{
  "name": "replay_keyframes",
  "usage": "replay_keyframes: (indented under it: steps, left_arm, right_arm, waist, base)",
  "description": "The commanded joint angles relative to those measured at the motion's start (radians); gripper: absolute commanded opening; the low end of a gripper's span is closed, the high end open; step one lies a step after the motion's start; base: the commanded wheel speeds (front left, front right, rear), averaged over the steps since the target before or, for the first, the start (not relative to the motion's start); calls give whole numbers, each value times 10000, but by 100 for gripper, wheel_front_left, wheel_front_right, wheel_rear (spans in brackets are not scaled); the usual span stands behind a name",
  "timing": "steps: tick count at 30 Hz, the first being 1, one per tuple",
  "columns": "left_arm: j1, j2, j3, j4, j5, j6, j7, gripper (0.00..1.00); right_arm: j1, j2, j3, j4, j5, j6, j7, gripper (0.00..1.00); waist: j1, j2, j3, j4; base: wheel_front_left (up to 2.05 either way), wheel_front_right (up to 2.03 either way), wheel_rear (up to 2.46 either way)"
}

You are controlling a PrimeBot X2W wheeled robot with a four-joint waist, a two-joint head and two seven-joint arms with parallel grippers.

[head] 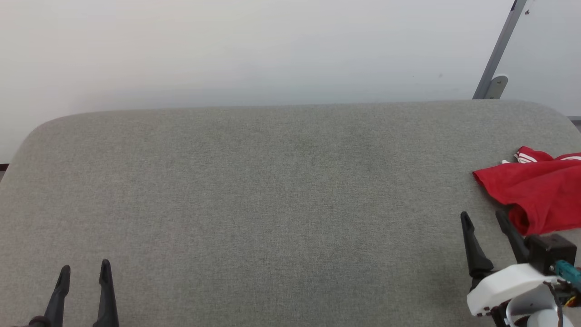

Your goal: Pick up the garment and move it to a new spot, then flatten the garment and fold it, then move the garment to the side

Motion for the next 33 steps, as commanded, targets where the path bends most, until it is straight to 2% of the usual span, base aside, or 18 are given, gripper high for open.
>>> replay_keyframes:
  steps: [1,9,30,31,33]
  left_arm:
    - [172,-34,17,-48,29,-30,-44,100]
    - [336,-59,-41,-212,-134,-30,-44,100]
    - [13,-44,-308,-120,101,-31,-44,100]
    - [130,-79,-319,-103,86,0,0,0]
    - [167,-157,-340,39,86,2,20,0]
  right_arm:
    - [248,129,-60,-187,-49,-3,30,100]
    - [870,415,-387,-744,-200,-3,139,100]
    - [1357,759,-480,-1104,-348,-3,314,100]
    - [1310,741,-476,-1051,-335,0,307,0]
    - [1354,770,-463,-896,-323,0,317,0]
  waist:
    - [0,-1,-53,1]
    - [0,-1,-175,-42]
    - [0,-1,-172,-96]
    - [0,-1,-171,-97]
    - [0,-1,-170,-97]
  base:
    - [0,0,0]
    - [0,0,0]
    - [0,0,0]
    - [0,0,0]
    - [0,0,0]
